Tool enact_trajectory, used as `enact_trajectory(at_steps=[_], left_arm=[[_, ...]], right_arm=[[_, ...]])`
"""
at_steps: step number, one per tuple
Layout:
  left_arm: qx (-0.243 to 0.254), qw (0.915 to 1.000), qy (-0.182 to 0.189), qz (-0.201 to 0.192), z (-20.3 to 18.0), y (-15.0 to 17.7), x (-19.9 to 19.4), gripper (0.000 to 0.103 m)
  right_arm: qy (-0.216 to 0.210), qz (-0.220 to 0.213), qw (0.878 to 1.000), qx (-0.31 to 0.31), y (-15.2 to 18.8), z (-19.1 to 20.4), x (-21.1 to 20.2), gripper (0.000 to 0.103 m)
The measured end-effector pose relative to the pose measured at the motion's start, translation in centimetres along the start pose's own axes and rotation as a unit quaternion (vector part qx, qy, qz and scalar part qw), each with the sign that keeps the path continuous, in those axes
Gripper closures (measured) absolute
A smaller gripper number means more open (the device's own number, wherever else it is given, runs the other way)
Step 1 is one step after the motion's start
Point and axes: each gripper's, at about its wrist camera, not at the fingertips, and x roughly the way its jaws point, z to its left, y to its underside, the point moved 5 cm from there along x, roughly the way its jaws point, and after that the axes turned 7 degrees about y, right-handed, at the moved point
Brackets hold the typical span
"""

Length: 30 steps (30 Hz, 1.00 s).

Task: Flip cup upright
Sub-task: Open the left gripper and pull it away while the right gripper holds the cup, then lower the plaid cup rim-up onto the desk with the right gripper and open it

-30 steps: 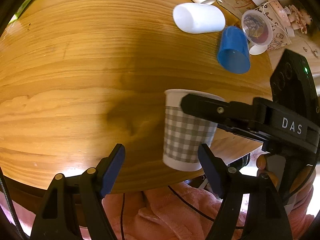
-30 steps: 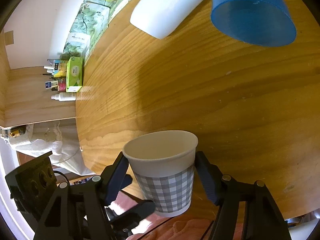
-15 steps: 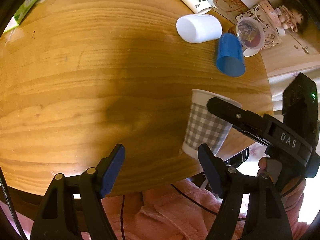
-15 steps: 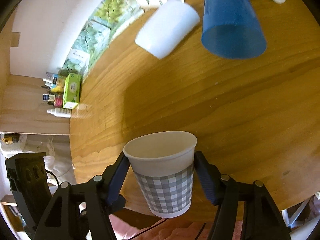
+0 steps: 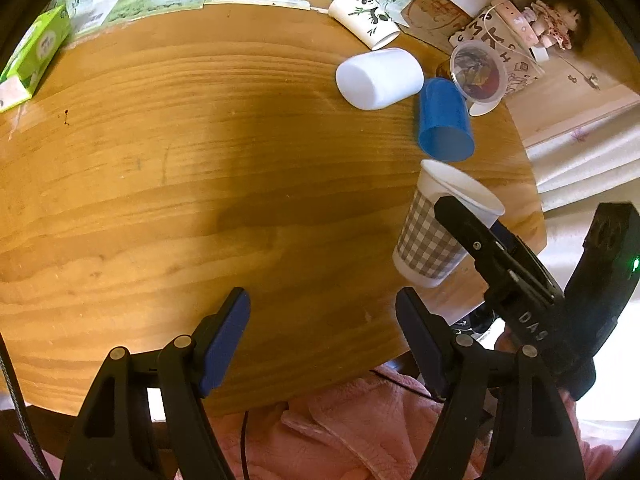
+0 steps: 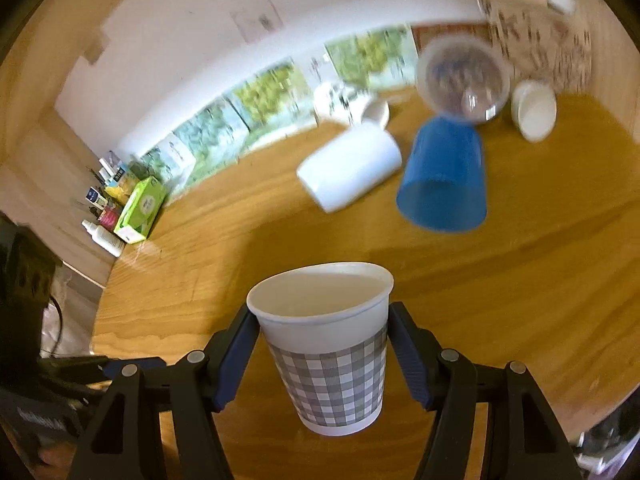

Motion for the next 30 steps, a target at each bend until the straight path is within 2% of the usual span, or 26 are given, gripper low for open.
enact_trajectory(at_steps=[4, 9, 19, 30], left_arm=[[0.003, 1.0, -0.003, -0.001, 0.5, -0.2, -0.3, 0.025], [0.006, 0.9999, -0.007, -0.012, 1.1, -0.6, -1.2, 0.025], [0.009, 0.9998, 0.002, -0.015, 1.2, -1.1, -1.3, 0.025], [0.021, 0.9994, 0.026, -0.003, 0.0, -1.0, -0.6, 0.025]], right_arm=[[0.001, -0.057, 0.998, -0.006, 0.1, 0.1, 0.1, 0.037], [-0.005, -0.096, 0.995, -0.006, 0.2, 0.1, 0.3, 0.037], [-0.002, -0.088, 0.996, -0.024, 0.8, 0.4, 0.3, 0.037], [0.011, -0.062, 0.993, -0.098, 3.1, 1.9, -0.9, 0.037]])
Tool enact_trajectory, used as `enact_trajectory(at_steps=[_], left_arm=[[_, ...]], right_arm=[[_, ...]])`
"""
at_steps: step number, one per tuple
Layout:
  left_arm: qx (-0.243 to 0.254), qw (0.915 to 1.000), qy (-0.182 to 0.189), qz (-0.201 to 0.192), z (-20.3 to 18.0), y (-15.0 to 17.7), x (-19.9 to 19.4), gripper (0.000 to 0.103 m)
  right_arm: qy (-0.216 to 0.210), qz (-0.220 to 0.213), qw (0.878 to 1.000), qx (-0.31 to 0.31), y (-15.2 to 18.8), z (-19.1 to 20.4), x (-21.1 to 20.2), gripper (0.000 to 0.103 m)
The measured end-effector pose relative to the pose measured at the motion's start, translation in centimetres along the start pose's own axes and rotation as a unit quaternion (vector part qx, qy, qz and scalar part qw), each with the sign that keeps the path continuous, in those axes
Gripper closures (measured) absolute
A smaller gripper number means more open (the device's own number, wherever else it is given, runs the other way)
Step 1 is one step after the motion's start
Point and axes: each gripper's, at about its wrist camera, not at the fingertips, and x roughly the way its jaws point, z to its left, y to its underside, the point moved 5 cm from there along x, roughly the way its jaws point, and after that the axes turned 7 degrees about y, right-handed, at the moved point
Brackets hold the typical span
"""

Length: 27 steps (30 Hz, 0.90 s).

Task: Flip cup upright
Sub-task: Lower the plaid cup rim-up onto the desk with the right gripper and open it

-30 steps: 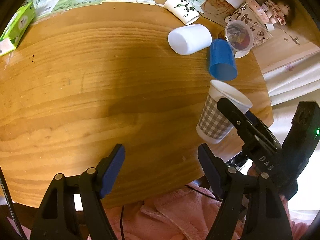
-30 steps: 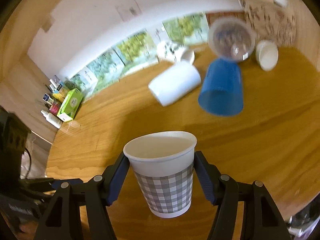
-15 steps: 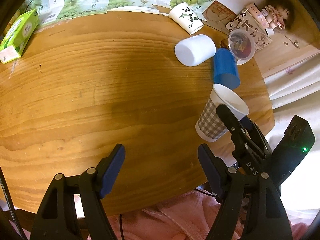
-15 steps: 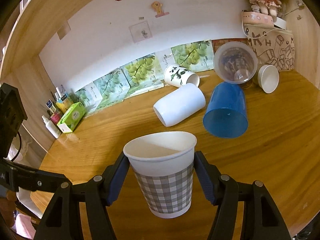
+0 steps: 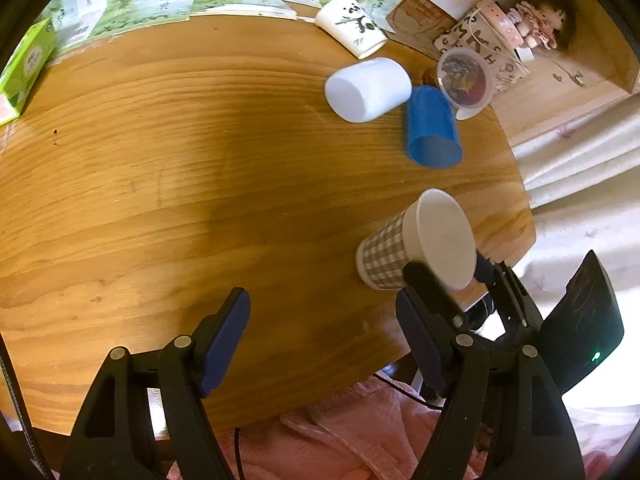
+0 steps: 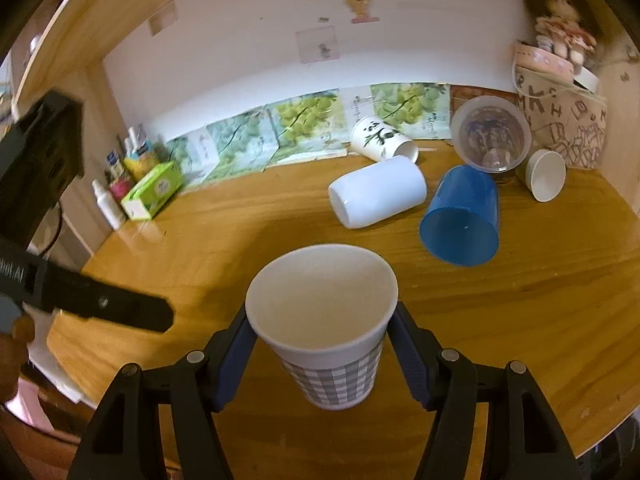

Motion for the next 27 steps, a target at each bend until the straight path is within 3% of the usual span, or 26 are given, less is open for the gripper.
enact_trajectory(at_steps=[15, 20, 23, 27], left_arm=[[0.0, 0.9995, -0.009, -0.029, -1.6, 0.2, -0.8, 0.025], [-0.018, 0.9983, -0.026, -0.048, -2.1, 1.1, -0.8, 0.024], [-0.049, 0.9964, -0.034, -0.061, -2.4, 2.4, -0.6, 0.025], [-0.08, 0.9934, -0.035, -0.074, -2.8, 4.3, -0.6, 0.025]], right_arm=[[-0.017, 0.035, 0.997, -0.068, 1.0, 1.1, -0.4, 0.035], [-0.026, 0.054, 0.994, -0.087, 1.3, 1.2, -0.6, 0.034], [-0.035, 0.066, 0.993, -0.09, 2.0, 0.7, -1.3, 0.024], [-0.04, 0.081, 0.992, -0.084, 3.0, -0.2, -2.7, 0.023]])
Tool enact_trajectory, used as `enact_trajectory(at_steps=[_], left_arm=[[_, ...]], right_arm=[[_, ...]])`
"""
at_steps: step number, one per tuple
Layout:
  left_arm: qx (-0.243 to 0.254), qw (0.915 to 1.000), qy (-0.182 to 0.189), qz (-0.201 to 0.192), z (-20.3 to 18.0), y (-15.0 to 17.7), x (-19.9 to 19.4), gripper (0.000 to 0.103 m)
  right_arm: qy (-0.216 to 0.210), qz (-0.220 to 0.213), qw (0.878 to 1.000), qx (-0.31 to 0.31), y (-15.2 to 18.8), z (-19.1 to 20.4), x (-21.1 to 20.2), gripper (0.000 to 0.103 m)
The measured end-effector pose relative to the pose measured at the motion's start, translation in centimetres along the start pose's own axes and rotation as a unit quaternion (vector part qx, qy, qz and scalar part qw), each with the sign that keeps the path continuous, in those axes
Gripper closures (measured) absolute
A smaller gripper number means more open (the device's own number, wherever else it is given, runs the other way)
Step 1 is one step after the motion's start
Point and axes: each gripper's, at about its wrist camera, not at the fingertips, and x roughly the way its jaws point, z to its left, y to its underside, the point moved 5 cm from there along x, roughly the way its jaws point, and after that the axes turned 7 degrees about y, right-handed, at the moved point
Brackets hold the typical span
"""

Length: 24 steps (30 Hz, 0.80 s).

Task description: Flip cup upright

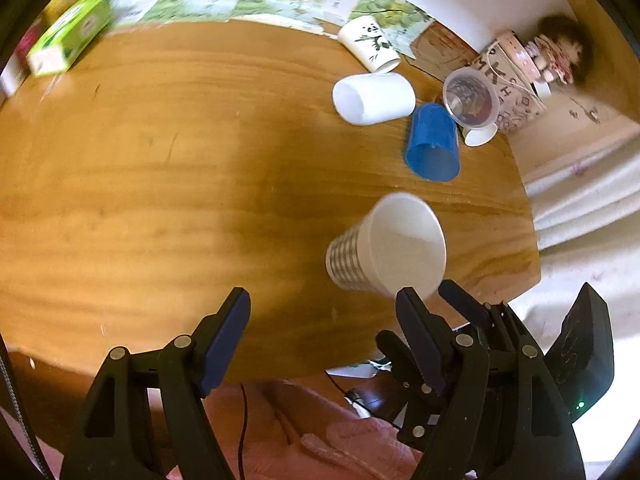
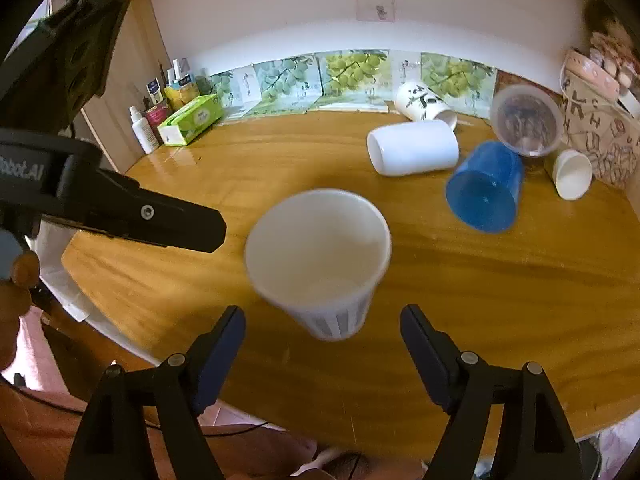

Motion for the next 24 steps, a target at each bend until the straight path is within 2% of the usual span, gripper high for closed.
enact_trajectory(at_steps=[4, 9, 14, 18, 24], left_arm=[[-0.018, 0.9995, -0.021, -0.013, 0.1, 2.9, -0.5, 0.024], [-0.033, 0.9976, -0.055, -0.025, 0.5, 6.5, -1.1, 0.024], [-0.049, 0.9942, -0.083, -0.046, 0.6, 9.2, -2.2, 0.024], [-0.036, 0.9917, -0.103, -0.068, -0.4, 10.1, -3.3, 0.024], [0.019, 0.9862, -0.126, -0.106, -3.8, 9.6, -5.1, 0.024]], right_arm=[[-0.001, 0.018, 1.0, 0.006, 1.9, -0.6, -1.2, 0.021], [-0.003, 0.068, 0.997, 0.022, 4.8, -1.6, -2.0, 0.021], [-0.011, 0.095, 0.995, 0.038, 6.3, -2.1, -3.7, 0.02], [-0.006, 0.083, 0.996, 0.035, 5.8, -2.2, -6.4, 0.017], [-0.022, 0.026, 0.999, 0.032, 3.3, -2.1, -12.0, 0.011]])
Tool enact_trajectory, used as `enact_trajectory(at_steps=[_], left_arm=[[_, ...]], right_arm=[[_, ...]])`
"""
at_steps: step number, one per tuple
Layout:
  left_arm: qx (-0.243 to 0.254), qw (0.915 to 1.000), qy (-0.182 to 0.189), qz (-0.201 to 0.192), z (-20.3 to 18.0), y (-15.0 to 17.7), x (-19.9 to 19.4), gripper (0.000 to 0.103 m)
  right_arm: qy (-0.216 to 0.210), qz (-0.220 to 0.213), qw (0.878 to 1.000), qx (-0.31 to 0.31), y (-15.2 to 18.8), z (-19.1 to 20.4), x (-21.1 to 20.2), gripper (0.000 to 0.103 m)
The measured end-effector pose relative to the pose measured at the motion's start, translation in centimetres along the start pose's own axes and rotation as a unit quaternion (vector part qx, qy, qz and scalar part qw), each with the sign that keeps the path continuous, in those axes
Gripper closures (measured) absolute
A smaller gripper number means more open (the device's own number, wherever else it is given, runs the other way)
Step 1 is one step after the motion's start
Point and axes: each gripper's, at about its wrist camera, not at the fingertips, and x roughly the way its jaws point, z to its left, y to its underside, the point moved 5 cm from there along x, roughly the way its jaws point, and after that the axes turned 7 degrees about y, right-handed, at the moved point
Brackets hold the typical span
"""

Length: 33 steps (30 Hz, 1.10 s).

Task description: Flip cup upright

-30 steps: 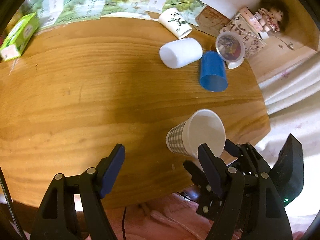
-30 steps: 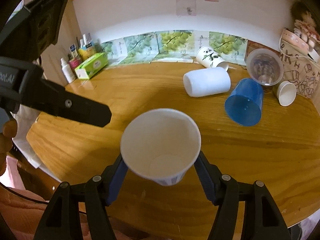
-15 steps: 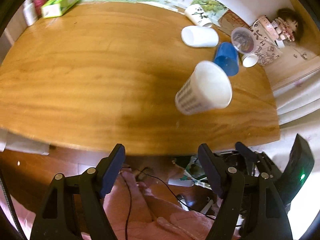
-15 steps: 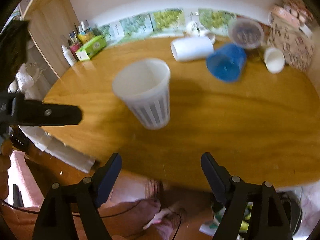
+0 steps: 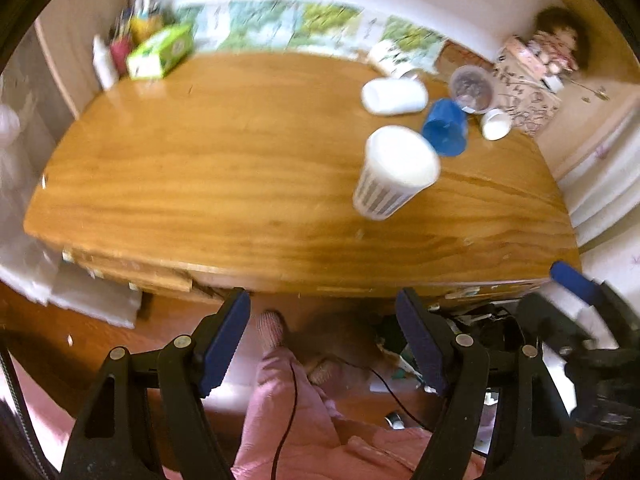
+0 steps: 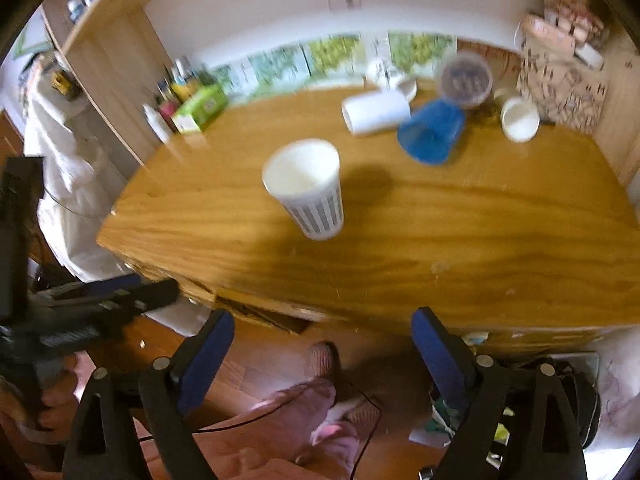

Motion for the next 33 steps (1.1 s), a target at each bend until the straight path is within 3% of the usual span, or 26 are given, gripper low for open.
enact_trajectory(at_steps=[4, 8, 14, 22, 33], left_arm=[[0.018, 0.9993, 0.007, -0.032, -1.9, -1.4, -2.2, 0.024], [0.006, 0.9977, 0.026, -0.063, -2.7, -2.8, -4.2, 0.024], [-0.003, 0.9918, -0.013, -0.127, -2.6, -3.9, -7.3, 0.021], [0.012, 0.9769, -0.056, -0.206, -3.1, -4.0, -10.5, 0.021], [0.039, 0.9602, -0.083, -0.264, -4.3, -3.6, -12.7, 0.016]], right_arm=[[-0.001, -0.048, 0.999, -0.003, -1.8, 0.1, -3.9, 0.001], [-0.009, -0.078, 0.997, 0.0, -2.8, -0.1, -6.6, 0.0], [-0.009, -0.105, 0.994, 0.019, -3.3, -0.6, -8.8, 0.0], [0.002, -0.138, 0.988, 0.063, -3.4, -2.0, -11.0, 0.0], [0.033, -0.198, 0.977, 0.065, -3.2, -1.7, -12.8, 0.0]])
